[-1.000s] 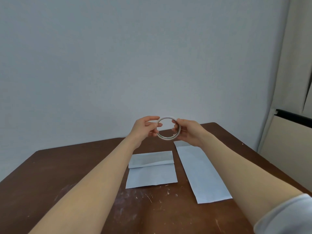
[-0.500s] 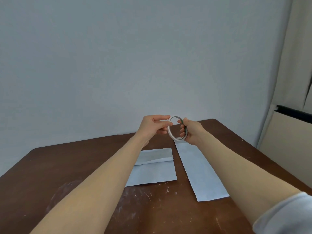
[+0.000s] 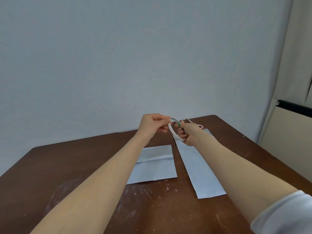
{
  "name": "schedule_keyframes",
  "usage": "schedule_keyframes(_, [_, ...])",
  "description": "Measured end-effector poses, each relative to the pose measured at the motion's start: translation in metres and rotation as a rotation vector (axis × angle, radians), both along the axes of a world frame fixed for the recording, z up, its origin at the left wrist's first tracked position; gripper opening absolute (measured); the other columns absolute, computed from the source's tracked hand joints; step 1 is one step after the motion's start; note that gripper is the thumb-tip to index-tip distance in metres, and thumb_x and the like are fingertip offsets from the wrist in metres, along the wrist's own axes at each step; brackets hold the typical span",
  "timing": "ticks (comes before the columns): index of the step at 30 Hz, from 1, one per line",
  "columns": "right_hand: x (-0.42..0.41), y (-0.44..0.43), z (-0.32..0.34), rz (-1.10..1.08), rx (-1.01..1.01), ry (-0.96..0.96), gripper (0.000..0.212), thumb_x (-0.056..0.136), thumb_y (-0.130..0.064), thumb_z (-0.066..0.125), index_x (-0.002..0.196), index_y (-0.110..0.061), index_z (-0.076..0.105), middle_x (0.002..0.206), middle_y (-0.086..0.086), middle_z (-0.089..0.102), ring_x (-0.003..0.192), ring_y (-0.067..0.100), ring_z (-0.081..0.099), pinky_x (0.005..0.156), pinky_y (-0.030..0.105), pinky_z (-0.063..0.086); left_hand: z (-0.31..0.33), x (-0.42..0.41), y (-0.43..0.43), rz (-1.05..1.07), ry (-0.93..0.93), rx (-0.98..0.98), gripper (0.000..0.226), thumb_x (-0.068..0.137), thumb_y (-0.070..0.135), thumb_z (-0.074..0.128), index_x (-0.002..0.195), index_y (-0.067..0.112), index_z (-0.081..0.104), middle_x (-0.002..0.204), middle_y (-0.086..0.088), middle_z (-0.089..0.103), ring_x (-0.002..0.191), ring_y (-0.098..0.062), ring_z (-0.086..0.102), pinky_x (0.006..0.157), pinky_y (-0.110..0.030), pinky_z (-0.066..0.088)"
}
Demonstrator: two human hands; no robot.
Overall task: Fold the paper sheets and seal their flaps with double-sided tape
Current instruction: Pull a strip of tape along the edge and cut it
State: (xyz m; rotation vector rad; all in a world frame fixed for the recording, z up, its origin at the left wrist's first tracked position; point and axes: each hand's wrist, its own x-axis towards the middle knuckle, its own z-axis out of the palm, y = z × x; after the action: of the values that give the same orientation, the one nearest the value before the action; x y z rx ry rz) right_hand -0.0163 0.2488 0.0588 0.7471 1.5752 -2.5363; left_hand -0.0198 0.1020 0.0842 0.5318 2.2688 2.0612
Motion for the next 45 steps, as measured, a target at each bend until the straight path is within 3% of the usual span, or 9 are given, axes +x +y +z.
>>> schedule_keyframes(7, [0.0,0.0,0.001,-0.04,0.135,-0.011,0.039,0.104,-0.023,0.041,0.074,-0.006,0.058,0.066,0.001,0.044,0.051,0.006,0.036,0.033,0.012,0.025,-0.001,0.001,0.0,-0.038,-0.054,-0.027,0.02,0.084,0.0,0.068,0.103,0.008,0.068,0.076,-0.008,0.071,0.059,-0.009,0.067,0.064,-0.022,0.059])
schedule_keyframes(10, [0.001,0.0,0.005,-0.059,0.155,0.012,0.025,0.103,-0.017,0.043,0.091,-0.002,0.059,0.07,0.005,0.051,0.055,0.01,0.046,0.048,0.018,0.037,-0.002,-0.001,0.002,0.002,-0.051,-0.032,0.022,0.083,-0.002,0.067,0.105,0.001,0.068,0.074,-0.008,0.069,0.057,-0.008,0.066,0.064,-0.021,0.059])
schedule_keyframes(12, [0.002,-0.003,0.006,-0.03,0.266,0.029,0.025,0.101,-0.022,0.045,0.109,-0.003,0.058,0.081,0.009,0.06,0.071,0.017,0.059,0.067,0.026,0.049,-0.003,-0.001,0.003,0.031,-0.054,-0.011,0.021,0.083,-0.002,0.067,0.104,0.001,0.069,0.072,-0.007,0.068,0.055,-0.007,0.065,0.064,-0.021,0.059])
schedule_keyframes(15, [0.001,-0.003,0.002,-0.015,0.665,0.201,0.042,0.1,-0.034,0.045,0.126,-0.003,0.057,0.122,0.009,0.062,0.115,0.024,0.055,0.093,0.032,0.042,-0.005,-0.002,0.004,0.077,-0.063,0.013,0.02,0.084,-0.001,0.068,0.103,0.005,0.069,0.074,-0.007,0.067,0.058,-0.008,0.065,0.065,-0.019,0.058])
schedule_keyframes(17, [0.006,-0.002,0.002,0.041,0.754,0.376,0.044,0.099,-0.038,0.048,0.12,-0.004,0.063,0.123,0.007,0.063,0.115,0.019,0.056,0.092,0.028,0.04,-0.006,-0.005,0.003,0.122,-0.063,0.019,0.02,0.084,0.001,0.068,0.103,0.005,0.069,0.079,-0.009,0.069,0.065,-0.012,0.067,0.067,-0.019,0.059])
schedule_keyframes(21, [0.01,-0.006,0.002,0.329,0.797,0.507,0.033,0.098,-0.03,0.053,0.098,-0.003,0.072,0.097,0.013,0.073,0.099,0.02,0.067,0.098,0.035,0.048,-0.008,-0.007,0.001,0.149,-0.058,0.036,0.018,0.083,-0.003,0.066,0.098,0.007,0.068,0.083,-0.011,0.071,0.068,-0.016,0.07,0.068,-0.02,0.059])
schedule_keyframes(27, [0.006,-0.014,-0.005,0.209,0.807,0.608,0.018,0.094,-0.006,0.056,0.101,-0.002,0.072,0.078,0.009,0.069,0.07,0.017,0.062,0.068,0.022,0.048,-0.012,-0.009,0.003,0.252,0.011,-0.031,0.023,0.08,-0.001,0.066,0.1,0.011,0.069,0.089,-0.012,0.071,0.074,-0.022,0.071,0.076,-0.029,0.06])
schedule_keyframes(32, [-0.001,-0.018,-0.009,0.11,0.824,0.561,0.011,0.089,-0.01,0.065,0.096,-0.005,0.071,0.091,0.011,0.074,0.092,0.021,0.07,0.09,0.034,0.053,-0.015,-0.007,0.01,0.352,0.06,-0.031,0.026,0.08,-0.003,0.068,0.104,0.006,0.072,0.084,-0.002,0.069,0.075,-0.016,0.068,0.065,-0.017,0.058])
schedule_keyframes(45, [0.006,-0.017,-0.017,0.109,0.816,0.499,0.015,0.082,-0.012,0.073,0.094,-0.003,0.068,0.088,0.011,0.075,0.086,0.02,0.072,0.091,0.038,0.055,-0.012,-0.006,0.006,0.271,0.069,-0.246,0.018,0.077,-0.001,0.067,0.075,0.016,0.061,0.081,-0.006,0.067,0.06,-0.015,0.061,0.07,-0.027,0.057])
